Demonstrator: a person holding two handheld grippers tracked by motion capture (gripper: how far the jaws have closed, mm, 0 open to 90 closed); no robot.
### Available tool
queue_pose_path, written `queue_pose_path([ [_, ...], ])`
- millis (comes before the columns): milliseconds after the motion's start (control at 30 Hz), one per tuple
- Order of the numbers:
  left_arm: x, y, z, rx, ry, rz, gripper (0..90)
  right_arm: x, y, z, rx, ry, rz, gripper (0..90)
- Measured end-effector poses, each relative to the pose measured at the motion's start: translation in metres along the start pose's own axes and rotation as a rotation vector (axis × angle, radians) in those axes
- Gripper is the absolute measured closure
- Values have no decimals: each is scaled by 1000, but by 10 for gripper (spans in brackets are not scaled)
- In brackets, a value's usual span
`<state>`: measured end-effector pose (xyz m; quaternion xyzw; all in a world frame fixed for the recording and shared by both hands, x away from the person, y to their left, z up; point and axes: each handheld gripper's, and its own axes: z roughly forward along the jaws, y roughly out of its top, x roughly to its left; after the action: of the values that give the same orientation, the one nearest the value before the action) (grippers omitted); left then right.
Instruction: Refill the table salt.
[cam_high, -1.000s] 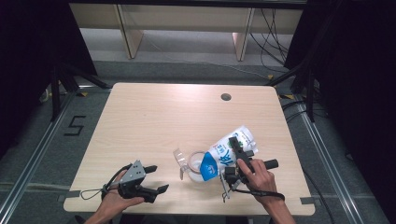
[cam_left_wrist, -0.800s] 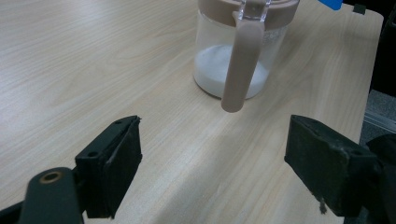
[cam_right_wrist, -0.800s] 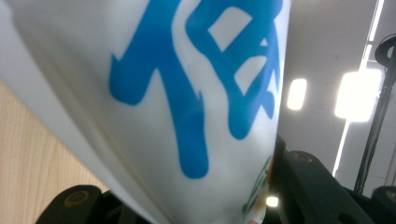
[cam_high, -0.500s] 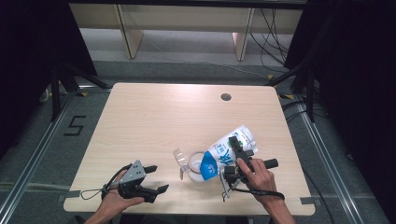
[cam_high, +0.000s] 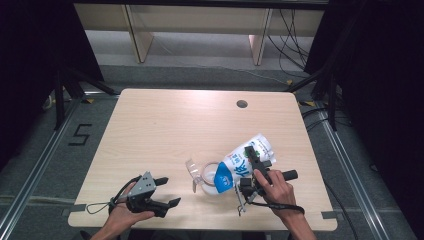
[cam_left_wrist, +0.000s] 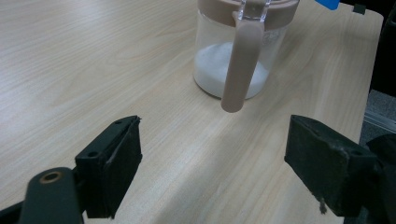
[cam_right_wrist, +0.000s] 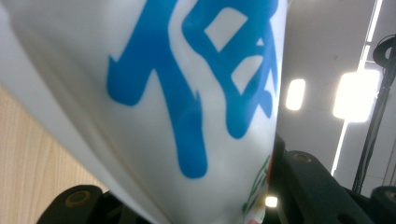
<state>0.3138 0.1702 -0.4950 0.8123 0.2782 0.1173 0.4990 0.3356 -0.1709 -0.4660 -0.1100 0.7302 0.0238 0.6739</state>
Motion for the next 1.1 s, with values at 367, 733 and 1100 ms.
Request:
queue_pose_path([
  [367,0,0,0,0,0,1,179,-1,0,0,3,-4,-1,674],
  [733,0,0,0,1,-1,1,179,-3,-1,0,-17,-23,-26,677],
  [1100,0,0,0,1,-1,1,179,-8,1,-1,-12,-15,-77,685],
])
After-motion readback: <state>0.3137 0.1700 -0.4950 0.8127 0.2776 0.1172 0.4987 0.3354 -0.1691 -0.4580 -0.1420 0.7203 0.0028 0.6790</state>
